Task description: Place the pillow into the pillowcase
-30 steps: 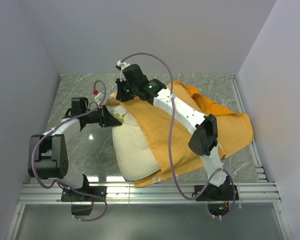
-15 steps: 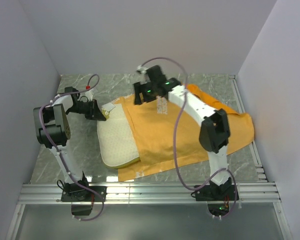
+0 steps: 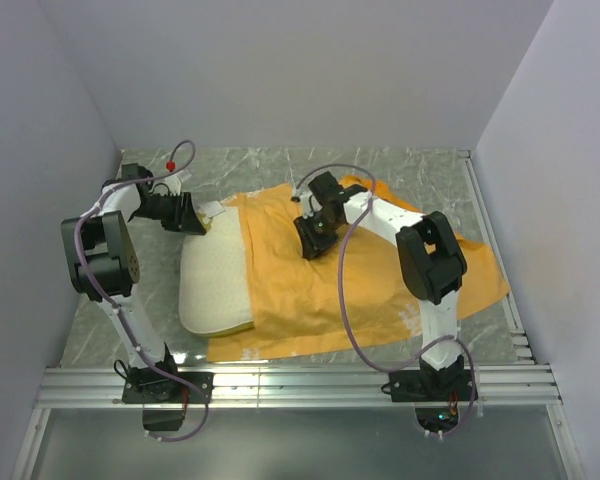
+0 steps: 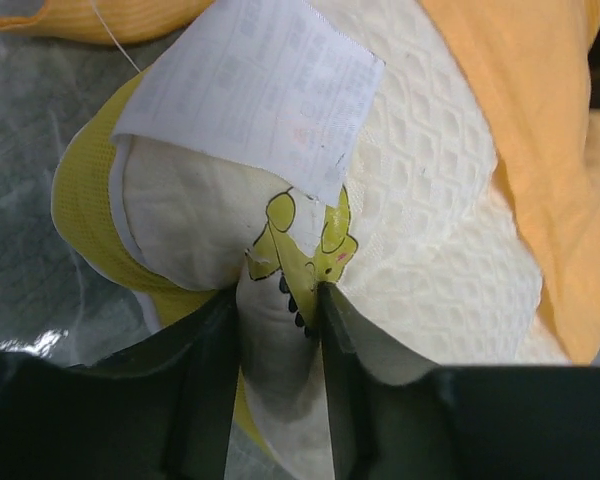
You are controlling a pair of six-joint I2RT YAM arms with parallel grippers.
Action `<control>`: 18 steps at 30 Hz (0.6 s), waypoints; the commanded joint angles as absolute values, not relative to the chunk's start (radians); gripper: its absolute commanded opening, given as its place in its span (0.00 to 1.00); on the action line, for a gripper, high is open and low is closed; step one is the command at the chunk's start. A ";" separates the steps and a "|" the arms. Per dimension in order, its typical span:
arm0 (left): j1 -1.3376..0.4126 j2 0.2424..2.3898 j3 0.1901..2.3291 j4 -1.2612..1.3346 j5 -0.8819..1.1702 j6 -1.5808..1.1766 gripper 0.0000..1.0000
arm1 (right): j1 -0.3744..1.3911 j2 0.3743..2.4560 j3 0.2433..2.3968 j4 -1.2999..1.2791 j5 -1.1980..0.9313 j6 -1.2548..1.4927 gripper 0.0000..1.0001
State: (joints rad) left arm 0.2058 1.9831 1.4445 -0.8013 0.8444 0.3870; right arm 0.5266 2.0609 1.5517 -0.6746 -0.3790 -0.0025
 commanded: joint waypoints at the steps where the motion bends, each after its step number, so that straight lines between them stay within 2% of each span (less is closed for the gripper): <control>1: 0.212 1.881 1.417 -0.766 0.818 0.394 0.42 | 0.661 2.019 1.468 -0.752 -0.595 -0.032 0.44; 4: 0.213 1.827 1.393 -0.749 0.816 0.382 0.46 | 0.710 1.987 1.501 -0.771 -0.647 -0.034 0.48; 5: 0.213 1.809 1.388 -0.756 0.815 0.382 0.46 | 0.707 1.982 1.526 -0.787 -0.641 -0.034 0.53; 6: 0.212 1.798 1.376 -0.759 0.815 0.385 0.46 | 0.686 1.965 1.582 -0.826 -0.612 -0.050 0.56; 7: 0.213 1.789 1.367 -0.761 0.810 0.385 0.47 | 0.669 1.951 1.607 -0.845 -0.598 -0.057 0.64; 9: 0.213 1.757 1.326 -0.747 0.799 0.385 0.47 | 0.618 1.884 1.669 -0.877 -0.569 -0.063 0.70; 12: 0.212 1.733 1.266 -0.720 0.788 0.385 0.47 | 0.477 1.797 1.719 -0.913 -0.526 -0.077 0.83; 15: 0.213 1.735 1.240 -0.719 0.793 0.399 0.47 | 0.345 1.753 1.773 -0.945 -0.340 -0.121 0.83; 18: 0.213 1.736 1.227 -0.719 0.796 0.399 0.47 | 0.247 1.747 1.744 -0.954 -0.106 -0.190 0.79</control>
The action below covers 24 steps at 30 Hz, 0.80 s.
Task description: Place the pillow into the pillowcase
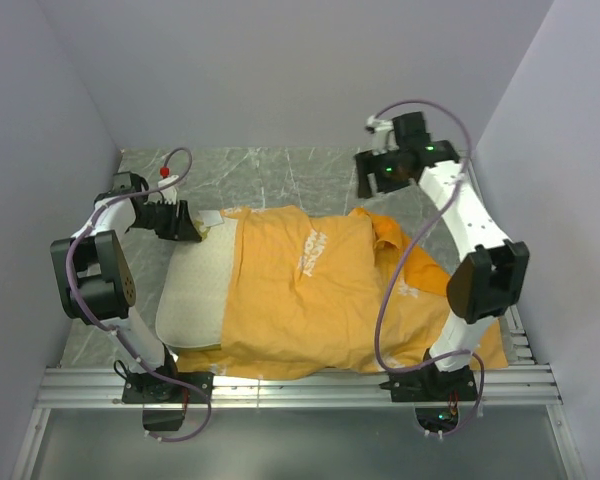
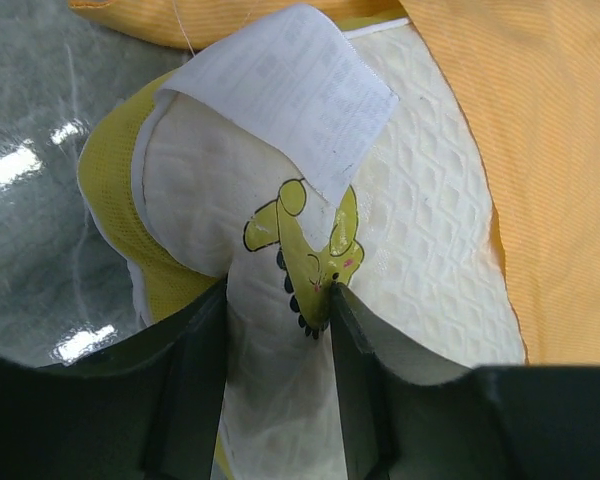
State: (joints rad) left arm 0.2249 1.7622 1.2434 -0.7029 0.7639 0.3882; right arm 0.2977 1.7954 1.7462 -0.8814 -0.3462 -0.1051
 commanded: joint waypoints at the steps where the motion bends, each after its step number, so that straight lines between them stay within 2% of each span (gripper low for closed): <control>1: 0.213 1.735 1.223 -0.713 0.795 0.400 0.48 | 0.230 1.746 1.727 -0.951 -0.063 -0.205 0.78; 2: 0.213 1.729 1.213 -0.709 0.795 0.400 0.47 | 0.198 1.744 1.709 -0.948 -0.004 -0.218 0.78; 7: 0.212 1.739 1.203 -0.696 0.795 0.396 0.48 | 0.161 1.718 1.577 -0.916 -0.002 -0.322 0.80; 10: 0.213 1.743 1.209 -0.706 0.795 0.397 0.48 | 0.161 1.704 1.554 -0.956 -0.070 -0.388 0.83; 18: 0.213 1.738 1.210 -0.706 0.795 0.397 0.49 | 0.187 1.672 1.523 -1.066 -0.152 -0.569 0.88; 24: 0.213 1.743 1.210 -0.706 0.793 0.397 0.49 | 0.262 1.671 1.438 -1.065 -0.120 -0.637 0.88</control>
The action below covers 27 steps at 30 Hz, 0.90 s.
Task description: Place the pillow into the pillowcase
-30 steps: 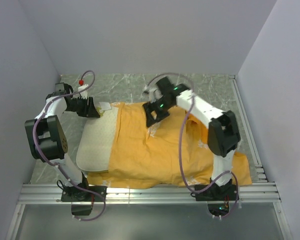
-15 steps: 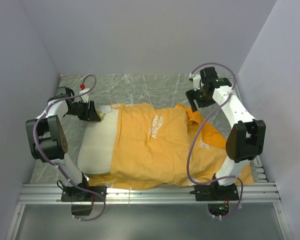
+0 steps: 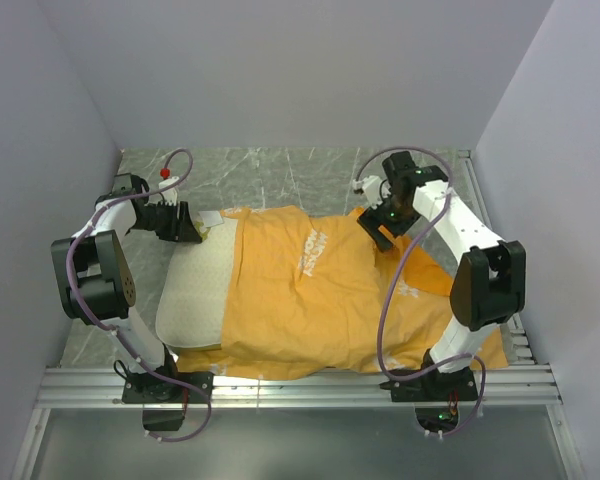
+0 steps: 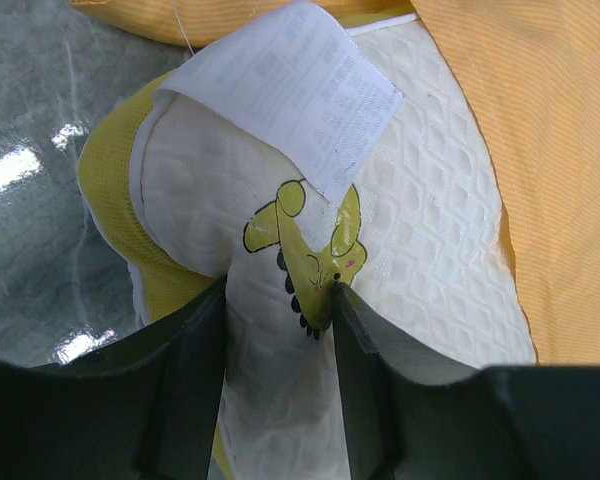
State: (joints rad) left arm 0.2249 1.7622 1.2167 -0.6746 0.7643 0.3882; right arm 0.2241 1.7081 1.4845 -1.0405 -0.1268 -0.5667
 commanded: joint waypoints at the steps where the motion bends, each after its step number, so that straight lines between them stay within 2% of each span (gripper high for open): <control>1: 0.213 1.741 1.209 -0.704 0.792 0.397 0.49 | 0.270 1.667 1.418 -1.039 -0.092 -0.635 0.88; 3: 0.213 1.743 1.209 -0.703 0.790 0.396 0.49 | 0.288 1.666 1.369 -0.959 -0.010 -0.629 0.82; 4: 0.213 1.744 1.210 -0.703 0.792 0.394 0.49 | 0.291 1.670 1.361 -0.937 0.023 -0.623 0.75; 5: 0.213 1.746 1.210 -0.701 0.792 0.396 0.49 | 0.291 1.687 1.359 -0.919 0.047 -0.608 0.62; 6: 0.213 1.746 1.209 -0.700 0.793 0.391 0.49 | 0.288 1.695 1.371 -0.882 0.098 -0.597 0.42; 7: 0.213 1.743 1.206 -0.698 0.792 0.390 0.47 | 0.281 1.700 1.379 -0.864 0.121 -0.585 0.00; 12: 0.213 1.730 1.174 -0.675 0.796 0.385 0.36 | 0.158 1.706 1.515 -0.725 0.246 -0.509 0.00; 15: 0.213 1.727 1.154 -0.676 0.818 0.383 0.26 | 0.078 1.765 1.633 -0.609 0.333 -0.463 0.02; 16: 0.212 1.726 1.149 -0.676 0.821 0.383 0.22 | 0.034 1.794 1.673 -0.597 0.397 -0.448 0.12; 17: 0.212 1.726 1.141 -0.676 0.825 0.383 0.20 | 0.020 1.862 1.719 -0.604 0.416 -0.427 0.38; 18: 0.212 1.724 1.137 -0.675 0.830 0.383 0.17 | 0.011 1.894 1.823 -0.659 0.426 -0.410 0.79; 19: 0.212 1.721 1.128 -0.672 0.830 0.382 0.17 | 0.006 1.922 1.876 -0.691 0.428 -0.385 0.82; 21: 0.210 1.710 1.117 -0.667 0.831 0.377 0.16 | 0.014 1.944 1.988 -0.790 0.358 -0.303 0.84; 24: 0.210 1.684 1.092 -0.646 0.822 0.365 0.20 | 0.075 1.882 1.984 -0.847 0.114 -0.223 0.81; 26: 0.210 1.663 1.077 -0.624 0.821 0.350 0.23 | 0.170 1.833 1.930 -0.870 -0.033 -0.197 0.72; 27: 0.210 1.654 1.071 -0.617 0.822 0.344 0.25 | 0.208 1.816 1.902 -0.873 -0.072 -0.183 0.64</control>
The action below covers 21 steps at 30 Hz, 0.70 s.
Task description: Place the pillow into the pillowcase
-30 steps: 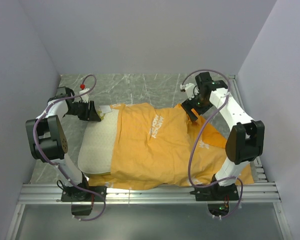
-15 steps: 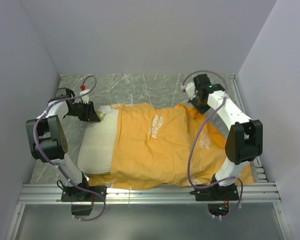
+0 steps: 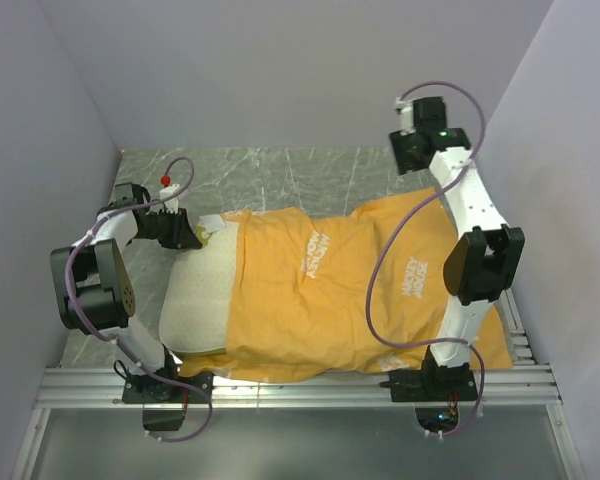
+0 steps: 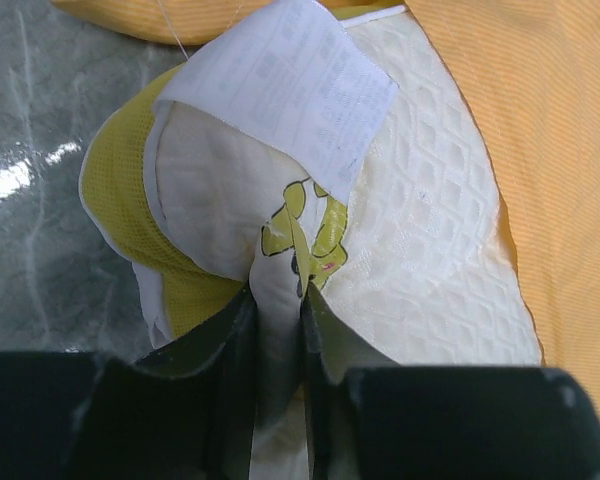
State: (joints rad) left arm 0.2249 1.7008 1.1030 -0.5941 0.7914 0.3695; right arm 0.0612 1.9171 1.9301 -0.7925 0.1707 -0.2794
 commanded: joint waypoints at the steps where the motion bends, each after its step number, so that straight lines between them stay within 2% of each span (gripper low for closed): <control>1: 0.209 1.643 1.060 -0.608 0.825 0.338 0.25 | 0.241 1.803 1.875 -0.868 -0.102 -0.149 0.62; 6: 0.184 1.637 1.040 -0.586 0.834 0.316 0.25 | 0.411 1.844 1.816 -0.841 -0.239 -0.060 0.60; 14: 0.149 1.634 0.999 -0.534 0.828 0.281 0.25 | 0.454 2.084 1.970 -0.835 -0.301 0.086 0.62; 21: 0.138 1.637 0.994 -0.518 0.830 0.270 0.26 | 0.465 2.177 1.963 -0.816 -0.265 0.133 0.63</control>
